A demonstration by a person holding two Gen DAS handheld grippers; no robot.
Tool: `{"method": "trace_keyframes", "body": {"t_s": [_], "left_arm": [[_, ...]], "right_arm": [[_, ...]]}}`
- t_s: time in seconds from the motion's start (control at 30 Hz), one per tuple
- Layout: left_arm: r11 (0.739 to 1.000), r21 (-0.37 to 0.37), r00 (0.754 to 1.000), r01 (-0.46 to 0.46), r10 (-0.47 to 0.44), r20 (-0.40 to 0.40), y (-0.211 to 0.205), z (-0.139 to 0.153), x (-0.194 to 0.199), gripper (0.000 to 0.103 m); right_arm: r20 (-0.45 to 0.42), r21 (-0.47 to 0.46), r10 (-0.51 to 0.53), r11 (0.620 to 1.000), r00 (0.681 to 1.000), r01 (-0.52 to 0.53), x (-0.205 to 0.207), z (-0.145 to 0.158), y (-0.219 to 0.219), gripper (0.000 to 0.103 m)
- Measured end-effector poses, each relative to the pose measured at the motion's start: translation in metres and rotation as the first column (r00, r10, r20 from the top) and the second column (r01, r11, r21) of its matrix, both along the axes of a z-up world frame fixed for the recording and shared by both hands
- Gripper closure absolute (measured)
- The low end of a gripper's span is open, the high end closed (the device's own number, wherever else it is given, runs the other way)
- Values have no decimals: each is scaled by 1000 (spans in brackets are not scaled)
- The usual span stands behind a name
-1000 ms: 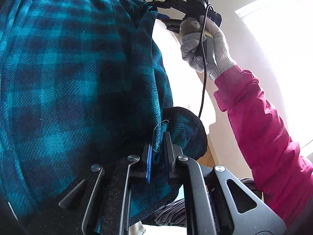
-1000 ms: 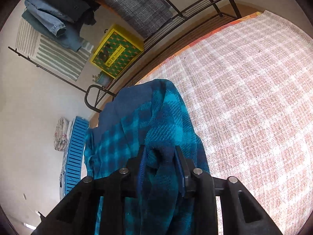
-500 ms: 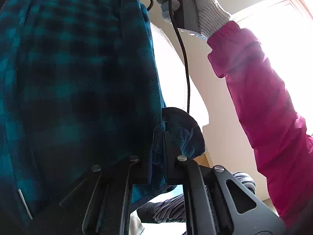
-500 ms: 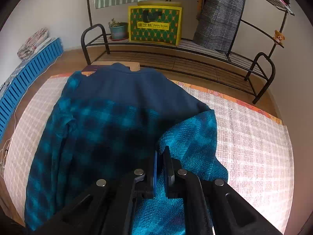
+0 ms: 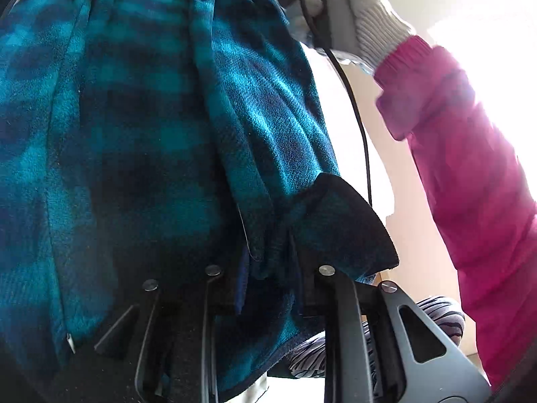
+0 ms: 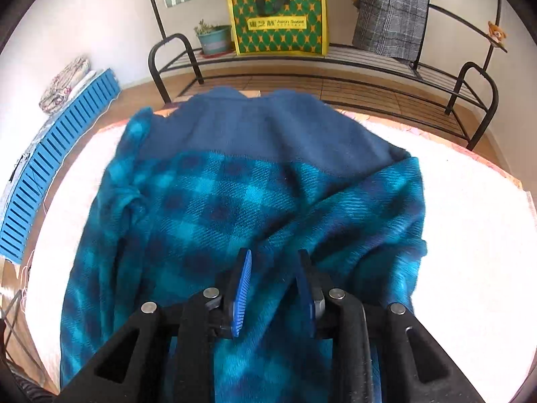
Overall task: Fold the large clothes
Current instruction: 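Close the left gripper on the sleeve cuff while the right gripper still holds it, then open the right gripper off the cuff and move it to the jacket edge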
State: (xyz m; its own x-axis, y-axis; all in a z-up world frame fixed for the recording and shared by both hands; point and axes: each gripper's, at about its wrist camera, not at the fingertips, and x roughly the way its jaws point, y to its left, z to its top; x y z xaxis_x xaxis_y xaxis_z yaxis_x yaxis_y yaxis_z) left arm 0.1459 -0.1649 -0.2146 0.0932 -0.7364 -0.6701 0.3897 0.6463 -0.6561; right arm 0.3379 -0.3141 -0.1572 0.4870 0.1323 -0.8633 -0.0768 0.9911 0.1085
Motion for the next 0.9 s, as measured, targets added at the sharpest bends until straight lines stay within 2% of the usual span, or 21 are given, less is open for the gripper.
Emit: {"method": "trace_keyframes", "body": {"t_s": [0.13,0.2,0.3,0.37,0.43,0.47,0.53,0.67,0.73,0.77,0.8,0.87,0.9], "left_arm": [[999,-5,998,-36,36,49,18,17,-5,80],[999,-21,997,-44,45,61,22,25,-4,79],[999,-34,996,-34,37,80,24,48,0,79],[999,-45,997,-10,13,77,14,55,9,79],[999,-37,997,17,-14,79,1,58,16,71],[1000,-24,997,10,-8,78,-5,57,22,66],[1000,-24,998,6,-4,59,-14,54,34,65],[998,-35,997,43,-45,-57,-31,33,53,65],[996,-45,991,81,-85,-101,-39,25,50,65],[992,-60,985,115,-122,-121,-41,24,44,65],[987,-73,980,142,-151,-132,-43,23,38,65],[976,-90,969,198,-209,-134,-45,27,23,65],[971,-87,965,221,-231,-128,-44,30,15,65]], "right_arm": [[16,76,-20,997,1000,19,-74,31,-26,75],[12,124,-31,992,999,29,-117,35,-39,74],[-46,202,-62,977,997,70,-170,22,-55,74],[-84,208,-88,973,993,104,-193,9,-61,74],[-113,194,-101,974,988,121,-215,-5,-61,71],[-126,204,-107,970,986,131,-222,-12,-63,70],[-147,230,-128,960,981,159,-228,-23,-70,70],[-145,277,-157,941,977,193,-229,-36,-81,60],[-152,319,-158,926,976,200,-226,-39,-84,60],[-149,324,-156,925,977,197,-223,-40,-85,63],[-138,318,-150,930,979,187,-220,-39,-85,81],[-128,284,-144,943,981,176,-213,-38,-81,102],[-122,269,-154,946,981,182,-211,-37,-82,103]]}}
